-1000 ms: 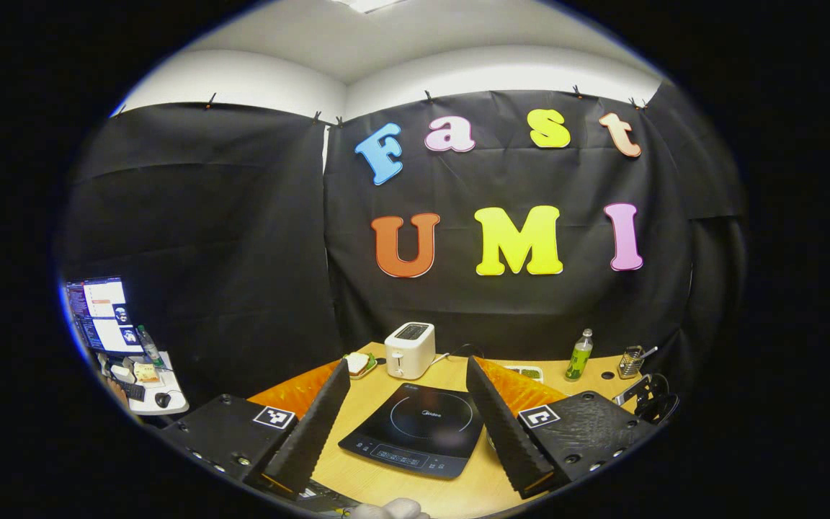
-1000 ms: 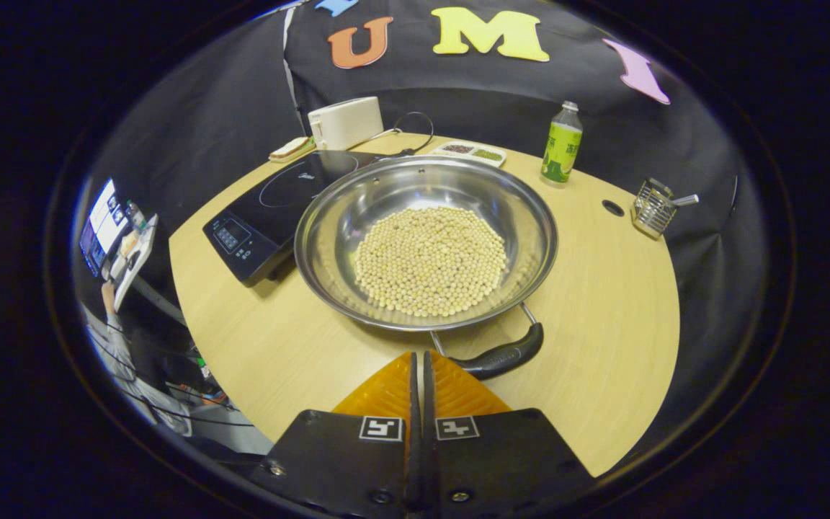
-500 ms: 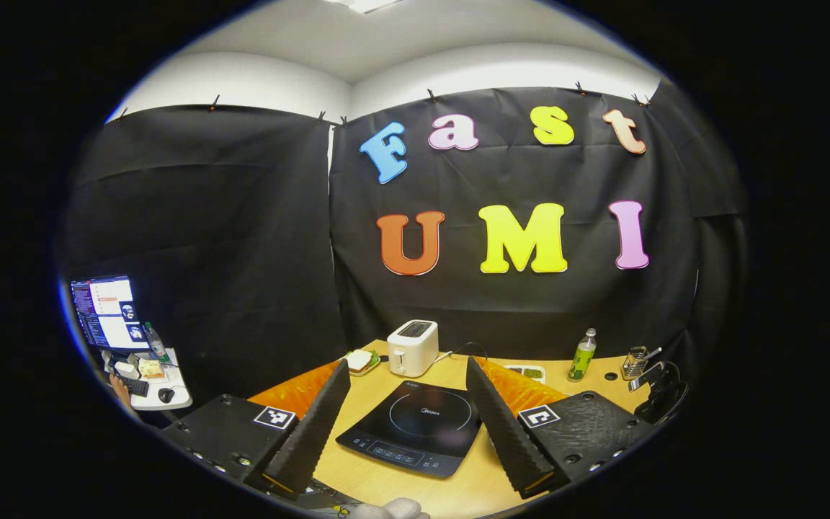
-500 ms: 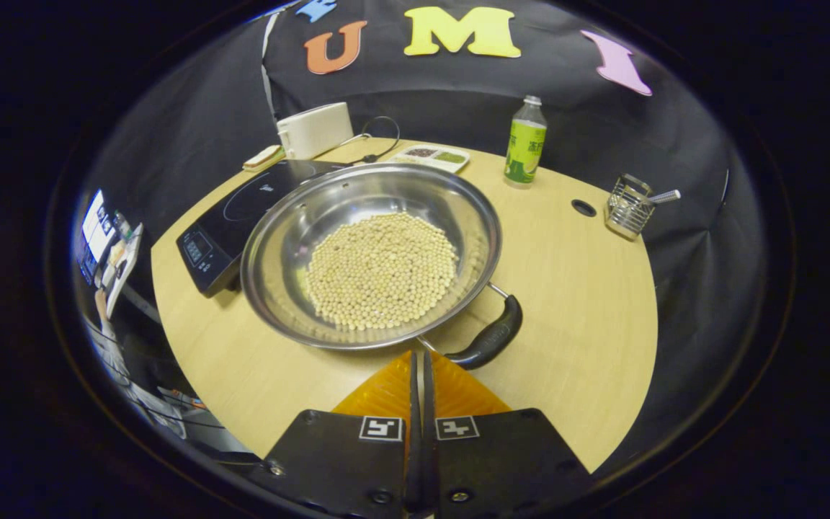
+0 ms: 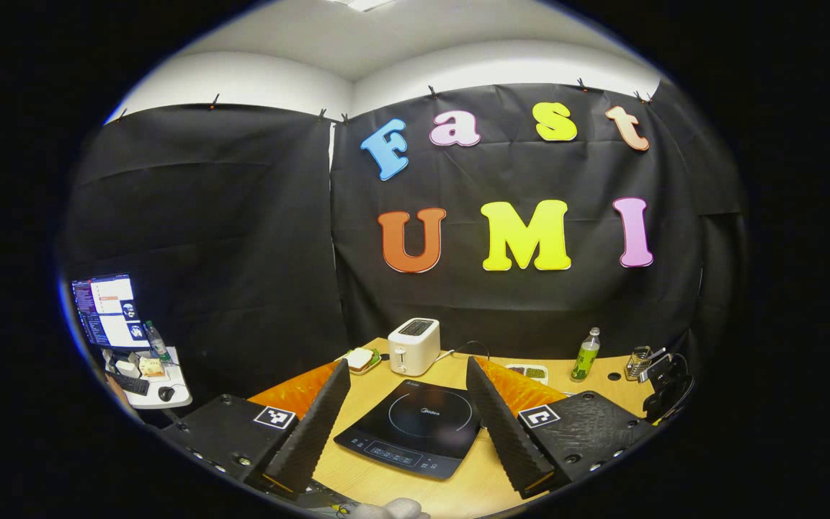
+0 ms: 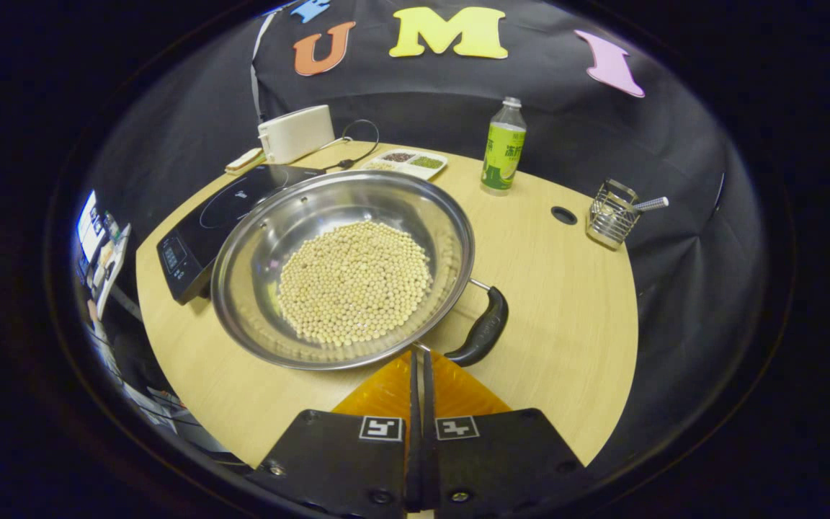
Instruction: First push the handle of the pot to place it horizontally, then grasp the pot with both hands and set it on the induction cooktop.
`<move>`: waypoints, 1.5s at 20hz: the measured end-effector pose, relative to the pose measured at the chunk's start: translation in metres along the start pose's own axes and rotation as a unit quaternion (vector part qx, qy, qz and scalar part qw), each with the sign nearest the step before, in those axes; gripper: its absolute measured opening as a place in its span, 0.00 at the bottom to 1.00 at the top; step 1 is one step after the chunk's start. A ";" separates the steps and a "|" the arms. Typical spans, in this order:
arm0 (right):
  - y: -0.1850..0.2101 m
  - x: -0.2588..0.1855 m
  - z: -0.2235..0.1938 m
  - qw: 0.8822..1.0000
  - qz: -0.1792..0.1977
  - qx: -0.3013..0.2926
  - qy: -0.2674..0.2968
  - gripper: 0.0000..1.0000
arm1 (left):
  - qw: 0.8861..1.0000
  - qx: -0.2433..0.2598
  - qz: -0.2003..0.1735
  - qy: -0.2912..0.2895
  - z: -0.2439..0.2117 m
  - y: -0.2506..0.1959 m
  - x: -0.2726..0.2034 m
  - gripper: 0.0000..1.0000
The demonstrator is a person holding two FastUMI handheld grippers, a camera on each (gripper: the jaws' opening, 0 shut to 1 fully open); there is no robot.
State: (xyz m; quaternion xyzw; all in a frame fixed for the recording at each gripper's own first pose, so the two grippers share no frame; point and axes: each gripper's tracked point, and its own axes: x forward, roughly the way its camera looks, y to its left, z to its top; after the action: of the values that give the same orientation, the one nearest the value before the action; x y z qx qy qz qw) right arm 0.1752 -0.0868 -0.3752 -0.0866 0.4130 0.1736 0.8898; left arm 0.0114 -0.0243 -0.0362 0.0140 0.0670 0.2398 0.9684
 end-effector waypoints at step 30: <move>0.037 -0.089 -0.015 0.988 -0.097 0.097 -0.072 0.04 | 0.990 0.003 -0.143 0.017 -0.033 0.023 0.015 0.96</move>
State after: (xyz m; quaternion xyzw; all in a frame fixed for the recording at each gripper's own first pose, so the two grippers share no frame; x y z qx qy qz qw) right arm 0.0974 -0.0783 -0.3169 -0.0270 0.3521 0.0517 0.9341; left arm 0.0097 0.0029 -0.0694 0.0029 0.0857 0.0994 0.9913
